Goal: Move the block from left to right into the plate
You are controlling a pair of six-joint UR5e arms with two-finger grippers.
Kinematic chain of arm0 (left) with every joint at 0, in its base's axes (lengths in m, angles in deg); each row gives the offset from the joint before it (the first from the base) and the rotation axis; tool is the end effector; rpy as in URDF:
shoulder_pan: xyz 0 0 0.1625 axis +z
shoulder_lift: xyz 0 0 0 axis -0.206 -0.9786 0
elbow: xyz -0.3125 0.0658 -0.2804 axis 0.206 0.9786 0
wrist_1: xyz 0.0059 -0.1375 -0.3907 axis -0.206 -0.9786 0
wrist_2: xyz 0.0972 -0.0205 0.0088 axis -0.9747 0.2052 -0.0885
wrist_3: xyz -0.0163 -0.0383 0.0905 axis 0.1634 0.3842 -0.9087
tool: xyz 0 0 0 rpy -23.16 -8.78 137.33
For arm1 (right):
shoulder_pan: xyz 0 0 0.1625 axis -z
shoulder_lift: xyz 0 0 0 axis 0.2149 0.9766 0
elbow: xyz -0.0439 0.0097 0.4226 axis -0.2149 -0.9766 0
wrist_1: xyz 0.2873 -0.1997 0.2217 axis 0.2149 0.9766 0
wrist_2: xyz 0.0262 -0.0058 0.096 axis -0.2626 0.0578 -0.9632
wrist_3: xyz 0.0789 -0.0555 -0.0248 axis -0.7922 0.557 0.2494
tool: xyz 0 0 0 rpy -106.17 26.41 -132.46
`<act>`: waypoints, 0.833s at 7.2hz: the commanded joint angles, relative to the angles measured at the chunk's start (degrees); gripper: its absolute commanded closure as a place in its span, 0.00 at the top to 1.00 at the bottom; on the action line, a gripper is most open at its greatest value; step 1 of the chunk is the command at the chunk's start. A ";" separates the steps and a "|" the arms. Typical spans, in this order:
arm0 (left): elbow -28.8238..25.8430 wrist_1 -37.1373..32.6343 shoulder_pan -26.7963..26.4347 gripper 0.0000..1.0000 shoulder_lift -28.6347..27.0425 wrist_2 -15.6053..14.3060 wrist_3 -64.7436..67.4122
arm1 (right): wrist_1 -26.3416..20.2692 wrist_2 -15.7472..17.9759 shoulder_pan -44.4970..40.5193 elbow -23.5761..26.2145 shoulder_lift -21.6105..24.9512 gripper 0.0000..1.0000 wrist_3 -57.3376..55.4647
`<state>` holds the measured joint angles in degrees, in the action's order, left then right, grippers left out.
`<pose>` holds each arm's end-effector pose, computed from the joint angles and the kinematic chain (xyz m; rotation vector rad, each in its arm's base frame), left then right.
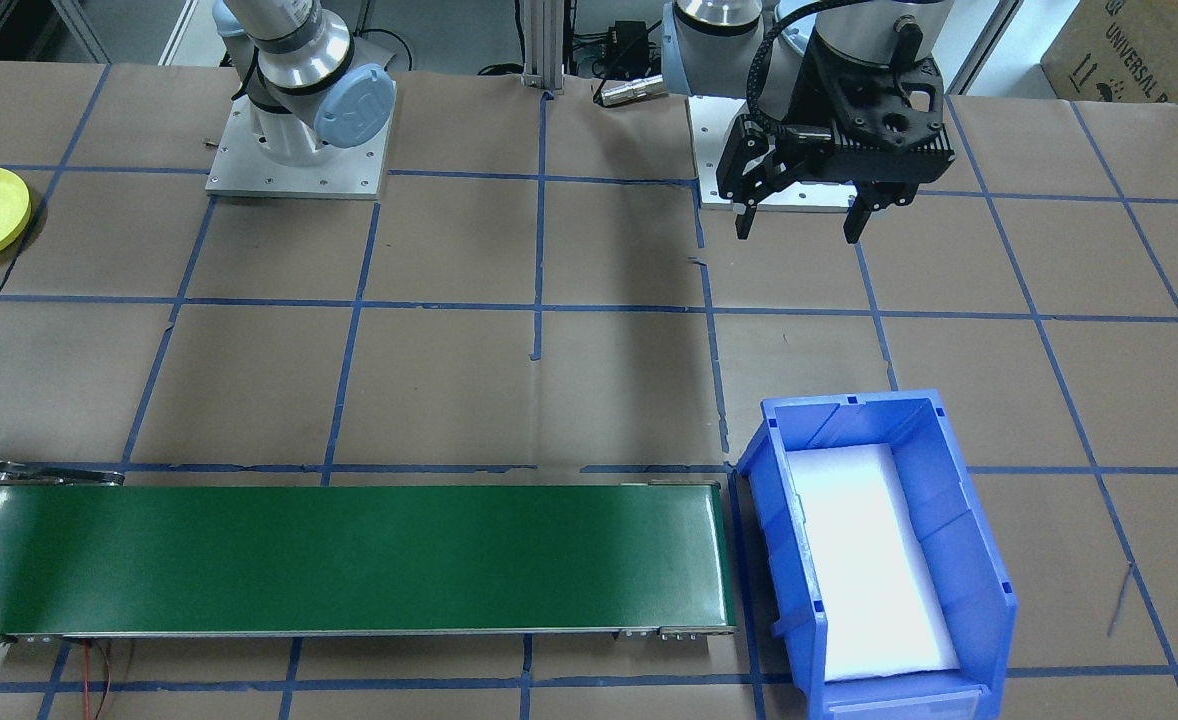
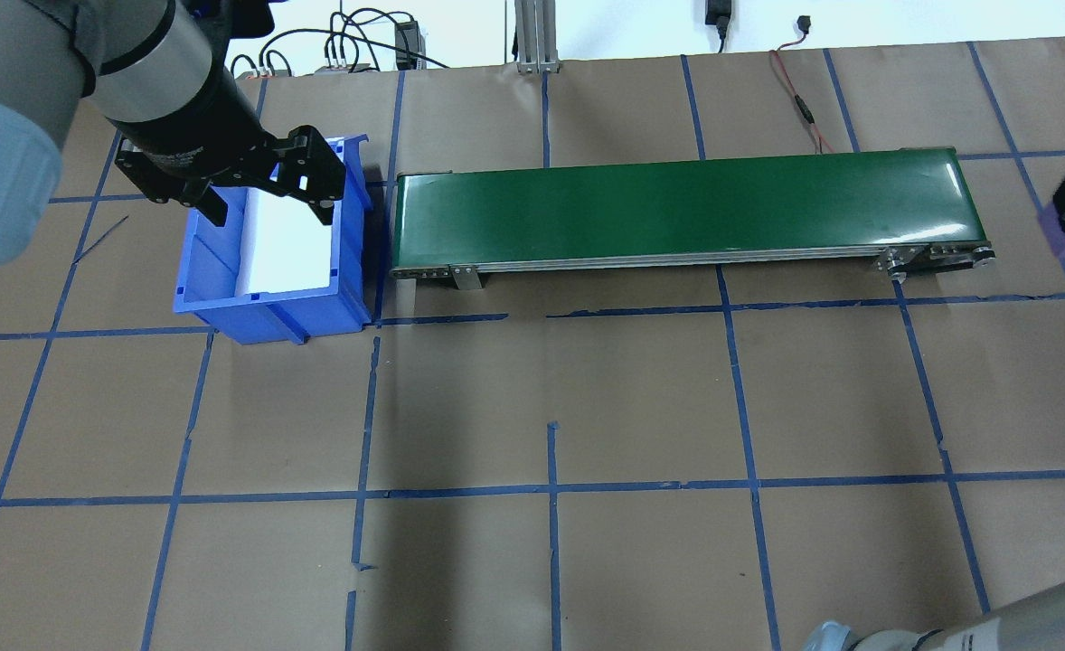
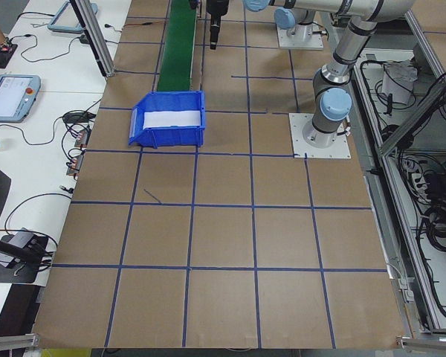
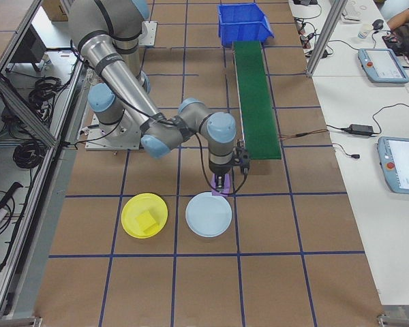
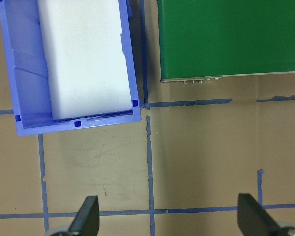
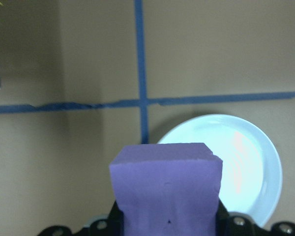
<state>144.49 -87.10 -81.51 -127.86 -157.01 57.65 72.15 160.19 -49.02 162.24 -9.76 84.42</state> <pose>-0.1592 -0.4668 0.5154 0.0549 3.1205 -0.1545 -0.3854 -0.4477 0.3078 -0.0630 -3.0384 0.0486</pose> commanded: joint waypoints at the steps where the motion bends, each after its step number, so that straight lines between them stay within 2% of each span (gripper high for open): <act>1: 0.00 0.00 -0.12 1.00 0.00 0.05 0.00 | 1.39 -3.69 6.63 -0.12 -5.40 0.42 4.51; 2: 0.00 0.00 -0.12 1.00 0.09 0.05 0.00 | 4.19 -4.33 6.64 -0.39 -7.53 0.48 3.64; 3: 0.00 0.00 -0.12 1.00 0.00 0.05 0.09 | 4.21 -4.51 6.64 -0.30 -7.55 0.66 3.02; 4: 0.00 0.00 -0.21 1.00 0.00 0.05 0.09 | 4.30 -6.34 6.64 -0.04 -7.90 0.96 -0.20; 5: 0.00 0.00 -0.21 1.00 0.00 0.14 0.09 | 4.04 -6.27 6.64 -0.13 -7.38 1.00 -1.54; 6: 0.00 0.00 -0.21 1.00 0.00 0.05 0.09 | 3.60 -5.58 5.25 -0.65 -6.33 1.00 -3.29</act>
<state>144.49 -87.10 -81.70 -127.86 -156.92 57.73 76.14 154.30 -42.70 161.98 -16.96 83.32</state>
